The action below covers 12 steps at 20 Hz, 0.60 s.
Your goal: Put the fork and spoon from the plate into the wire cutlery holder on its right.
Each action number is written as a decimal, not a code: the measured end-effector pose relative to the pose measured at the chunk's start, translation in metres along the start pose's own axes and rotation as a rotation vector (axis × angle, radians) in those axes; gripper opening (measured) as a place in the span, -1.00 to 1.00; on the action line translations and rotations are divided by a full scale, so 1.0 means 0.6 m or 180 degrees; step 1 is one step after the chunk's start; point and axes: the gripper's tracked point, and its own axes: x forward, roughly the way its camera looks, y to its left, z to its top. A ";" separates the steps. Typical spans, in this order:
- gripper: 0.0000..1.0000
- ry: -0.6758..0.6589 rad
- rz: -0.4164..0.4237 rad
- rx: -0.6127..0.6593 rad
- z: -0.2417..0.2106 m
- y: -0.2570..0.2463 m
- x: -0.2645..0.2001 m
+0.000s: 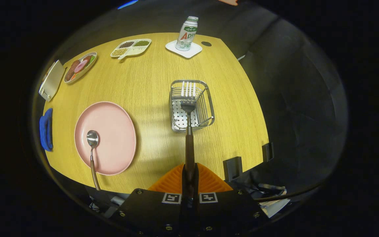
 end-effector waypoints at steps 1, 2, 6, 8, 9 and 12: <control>-0.89 0.0013 0.0006 -0.0010 -0.001 -0.001 0.004; -0.89 0.0022 0.0015 -0.0021 -0.001 -0.001 0.007; -0.89 0.0112 0.0029 -0.0079 0.002 -0.001 0.016; -0.89 0.0165 0.0026 -0.0065 0.006 -0.004 0.017; -0.89 0.0191 0.0012 -0.0057 0.007 -0.007 0.017; -0.89 0.0261 0.0024 -0.0019 0.009 -0.012 0.016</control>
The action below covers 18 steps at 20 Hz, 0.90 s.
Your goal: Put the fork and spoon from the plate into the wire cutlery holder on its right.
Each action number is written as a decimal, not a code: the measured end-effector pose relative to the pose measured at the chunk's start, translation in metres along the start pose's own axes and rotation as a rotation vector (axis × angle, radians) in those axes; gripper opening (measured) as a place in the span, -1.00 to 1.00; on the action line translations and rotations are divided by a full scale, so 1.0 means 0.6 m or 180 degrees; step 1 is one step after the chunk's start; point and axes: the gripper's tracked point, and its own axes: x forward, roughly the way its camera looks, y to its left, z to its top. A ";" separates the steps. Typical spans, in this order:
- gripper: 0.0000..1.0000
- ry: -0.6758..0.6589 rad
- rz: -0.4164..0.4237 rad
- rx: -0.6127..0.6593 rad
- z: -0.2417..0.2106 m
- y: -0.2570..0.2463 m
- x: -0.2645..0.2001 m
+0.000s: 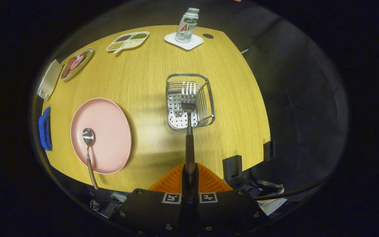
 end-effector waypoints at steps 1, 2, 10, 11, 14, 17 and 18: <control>-0.89 0.0026 -0.0007 0.0004 0.000 -0.001 0.000; -0.88 0.0050 -0.0019 -0.0005 -0.001 -0.003 -0.001; -0.74 0.0093 -0.0109 -0.0087 0.006 -0.006 -0.018; -0.62 0.0087 -0.0127 -0.0091 0.007 -0.007 -0.022; -0.52 0.0042 -0.0138 -0.0102 0.010 -0.006 -0.032; -0.51 0.0013 -0.0146 -0.0090 0.012 -0.006 -0.038; -0.51 -0.0001 -0.0143 -0.0088 0.011 -0.004 -0.041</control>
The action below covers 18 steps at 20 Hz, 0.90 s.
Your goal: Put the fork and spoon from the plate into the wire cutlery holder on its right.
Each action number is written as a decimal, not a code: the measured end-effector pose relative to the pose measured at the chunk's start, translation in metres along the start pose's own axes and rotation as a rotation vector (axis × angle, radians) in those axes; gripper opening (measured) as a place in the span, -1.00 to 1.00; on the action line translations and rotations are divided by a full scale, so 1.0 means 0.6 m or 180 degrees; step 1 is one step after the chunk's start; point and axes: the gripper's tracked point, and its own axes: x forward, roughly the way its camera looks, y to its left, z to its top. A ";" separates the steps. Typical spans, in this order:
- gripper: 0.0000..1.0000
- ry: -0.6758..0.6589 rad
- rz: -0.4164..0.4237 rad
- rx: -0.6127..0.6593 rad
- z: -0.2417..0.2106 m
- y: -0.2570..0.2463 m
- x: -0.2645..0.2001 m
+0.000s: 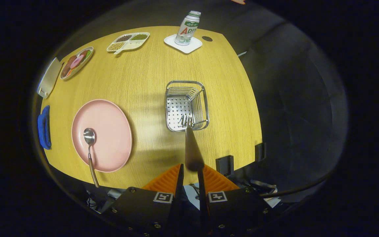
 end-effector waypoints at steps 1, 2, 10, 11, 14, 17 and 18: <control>-0.51 -0.0015 0.0000 0.0007 0.000 0.001 -0.003; -0.51 -0.0029 -0.0004 0.0016 0.000 0.000 -0.007; -0.51 -0.0209 -0.0064 0.0026 -0.007 0.013 -0.050; -0.51 -0.0207 -0.0084 -0.0019 -0.012 0.021 -0.054; -0.51 -0.0263 -0.0061 -0.0183 -0.017 0.064 -0.073; -0.51 -0.0305 0.0017 -0.0381 -0.026 0.125 -0.088; -0.51 -0.0319 0.0043 -0.0444 -0.029 0.145 -0.093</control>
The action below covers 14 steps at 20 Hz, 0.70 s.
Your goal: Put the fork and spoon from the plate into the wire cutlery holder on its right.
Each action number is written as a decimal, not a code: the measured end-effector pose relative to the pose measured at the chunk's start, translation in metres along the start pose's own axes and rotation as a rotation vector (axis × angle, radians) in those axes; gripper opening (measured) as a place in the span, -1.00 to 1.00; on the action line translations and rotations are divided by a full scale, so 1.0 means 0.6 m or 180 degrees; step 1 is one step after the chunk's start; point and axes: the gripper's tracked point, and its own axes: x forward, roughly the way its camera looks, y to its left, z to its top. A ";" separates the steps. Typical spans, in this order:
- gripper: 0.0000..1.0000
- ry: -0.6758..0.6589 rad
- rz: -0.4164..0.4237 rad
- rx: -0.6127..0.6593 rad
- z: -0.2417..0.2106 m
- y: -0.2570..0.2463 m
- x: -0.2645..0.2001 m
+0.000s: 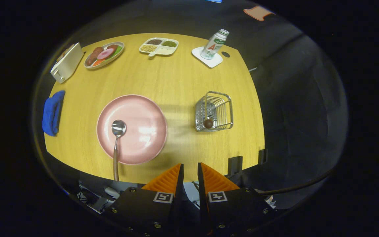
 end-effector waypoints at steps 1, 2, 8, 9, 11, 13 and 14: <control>-0.51 -0.0011 0.0035 -0.0071 -0.001 0.022 -0.003; -0.51 -0.0020 0.0063 -0.0137 -0.003 0.044 -0.007; -0.51 0.0040 0.0272 -0.0337 -0.030 0.162 -0.009; -0.51 0.0061 0.0301 -0.0366 -0.036 0.179 -0.008; -0.51 0.0097 0.0342 -0.0397 -0.048 0.205 -0.003; -0.51 0.0147 0.0374 -0.0400 -0.060 0.225 0.001; -0.51 0.0163 0.0405 -0.0372 -0.064 0.235 0.004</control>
